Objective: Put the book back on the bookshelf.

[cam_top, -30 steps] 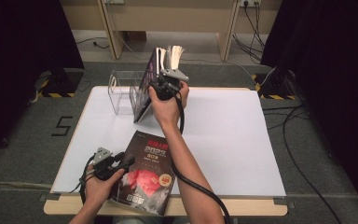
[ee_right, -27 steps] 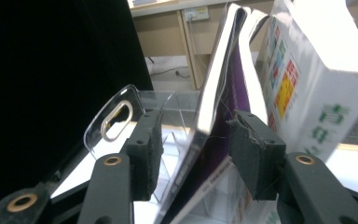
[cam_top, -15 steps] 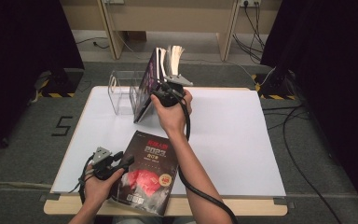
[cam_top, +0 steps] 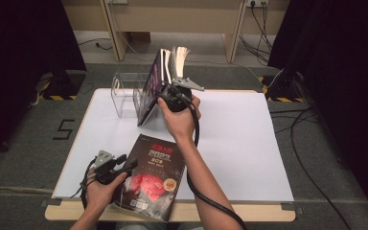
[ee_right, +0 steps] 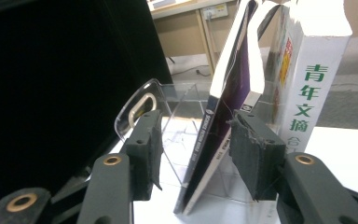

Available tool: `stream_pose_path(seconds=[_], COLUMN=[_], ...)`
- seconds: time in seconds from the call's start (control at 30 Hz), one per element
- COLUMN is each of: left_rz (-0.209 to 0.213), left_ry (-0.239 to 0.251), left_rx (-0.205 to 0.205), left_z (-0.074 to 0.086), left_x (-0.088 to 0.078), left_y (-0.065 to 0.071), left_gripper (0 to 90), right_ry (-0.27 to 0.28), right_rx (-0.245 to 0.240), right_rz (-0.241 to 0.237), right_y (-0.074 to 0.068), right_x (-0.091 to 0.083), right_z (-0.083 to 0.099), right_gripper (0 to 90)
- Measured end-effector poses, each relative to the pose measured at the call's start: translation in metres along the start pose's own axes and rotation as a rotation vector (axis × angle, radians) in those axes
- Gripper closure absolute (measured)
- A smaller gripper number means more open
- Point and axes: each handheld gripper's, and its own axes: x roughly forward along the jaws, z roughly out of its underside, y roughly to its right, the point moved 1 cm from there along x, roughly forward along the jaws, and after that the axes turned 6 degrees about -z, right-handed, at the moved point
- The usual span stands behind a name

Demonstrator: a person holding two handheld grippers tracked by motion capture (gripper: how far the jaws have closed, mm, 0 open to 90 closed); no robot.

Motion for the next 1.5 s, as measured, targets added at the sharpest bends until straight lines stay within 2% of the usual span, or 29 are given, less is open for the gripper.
stream_pose_path(seconds=[0.1,0.4,0.7,0.93,1.13,1.5], left_rz=[-0.004,-0.018,-0.039,-0.051,-0.049,-0.024], left_ry=[0.001,-0.008,-0.04,-0.051,-0.044,-0.083], left_rx=[-0.002,0.009,0.018,0.019,0.017,0.007], left_z=[0.0,0.001,0.002,0.003,0.002,0.001], left_x=[0.0,-0.001,0.001,0.001,0.0,0.002], left_y=[-0.001,-0.003,-0.007,-0.009,-0.01,-0.012], left_gripper=[43.1,39.7,35.1,34.9,34.8,34.7], right_ry=[-0.028,-0.039,-0.056,-0.091,-0.102,-0.166], right_rx=[-0.009,-0.009,-0.029,-0.052,-0.09,-0.097], right_rz=[0.004,0.02,-0.005,-0.014,-0.014,-0.018], right_y=[0.002,0.013,0.025,0.027,0.023,0.025], right_x=[0.0,-0.01,-0.024,-0.027,-0.03,-0.037], right_z=[0.003,0.009,0.012,0.022,0.032,0.049], right_gripper=[54.0,53.3,51.8,51.5,51.3,48.7])
